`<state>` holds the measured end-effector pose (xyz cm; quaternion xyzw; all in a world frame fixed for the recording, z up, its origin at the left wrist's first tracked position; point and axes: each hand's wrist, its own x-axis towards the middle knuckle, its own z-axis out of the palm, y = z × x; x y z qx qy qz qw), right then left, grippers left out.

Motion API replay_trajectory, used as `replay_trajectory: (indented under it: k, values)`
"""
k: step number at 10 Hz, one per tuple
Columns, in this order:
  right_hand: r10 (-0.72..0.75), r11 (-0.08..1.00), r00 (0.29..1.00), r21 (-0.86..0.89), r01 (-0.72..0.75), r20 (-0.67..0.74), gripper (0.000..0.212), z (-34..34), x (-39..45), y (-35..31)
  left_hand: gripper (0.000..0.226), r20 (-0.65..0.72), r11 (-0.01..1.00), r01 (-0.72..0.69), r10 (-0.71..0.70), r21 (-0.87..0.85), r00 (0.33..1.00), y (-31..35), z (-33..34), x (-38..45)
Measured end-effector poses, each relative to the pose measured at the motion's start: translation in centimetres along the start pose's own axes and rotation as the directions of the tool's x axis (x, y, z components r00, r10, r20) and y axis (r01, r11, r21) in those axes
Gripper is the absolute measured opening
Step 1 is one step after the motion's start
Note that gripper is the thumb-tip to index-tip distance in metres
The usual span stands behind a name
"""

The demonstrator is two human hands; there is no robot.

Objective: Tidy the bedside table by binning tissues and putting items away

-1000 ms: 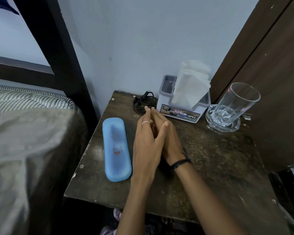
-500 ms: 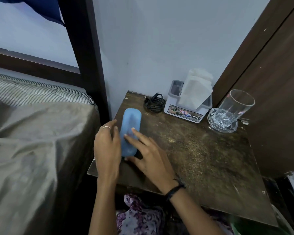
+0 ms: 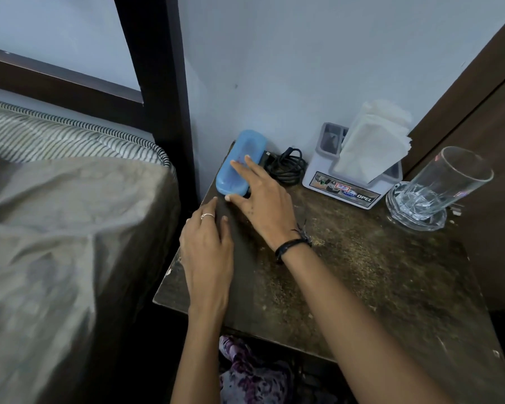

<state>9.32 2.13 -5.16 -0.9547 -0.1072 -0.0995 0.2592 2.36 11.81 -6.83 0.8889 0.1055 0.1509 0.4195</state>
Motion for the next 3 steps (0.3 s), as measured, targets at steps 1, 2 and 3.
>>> replay_trajectory:
  k: [1, 2, 3]
  values:
    - [0.000, 1.000, 1.000, -0.007, 0.000, 0.029, 0.060, -0.2, 0.4, 0.1, 0.040, 0.024, 1.000, 0.011, -0.012, 0.021, 1.000, 0.0, -0.1, -0.1]
    - [0.021, 1.000, 0.994, -0.006, -0.020, 0.103, 0.065, -1.1, 1.0, 0.0, 0.036, 0.060, 0.999, -0.010, 0.008, 0.035, 0.998, -0.1, -0.4, 0.1]
    - [0.032, 1.000, 0.979, -0.006, -0.031, 0.200, 0.071, -2.4, -0.4, -0.1, 0.032, 0.174, 0.997, -0.022, 0.008, 0.079, 0.985, 0.1, -0.9, 0.0]
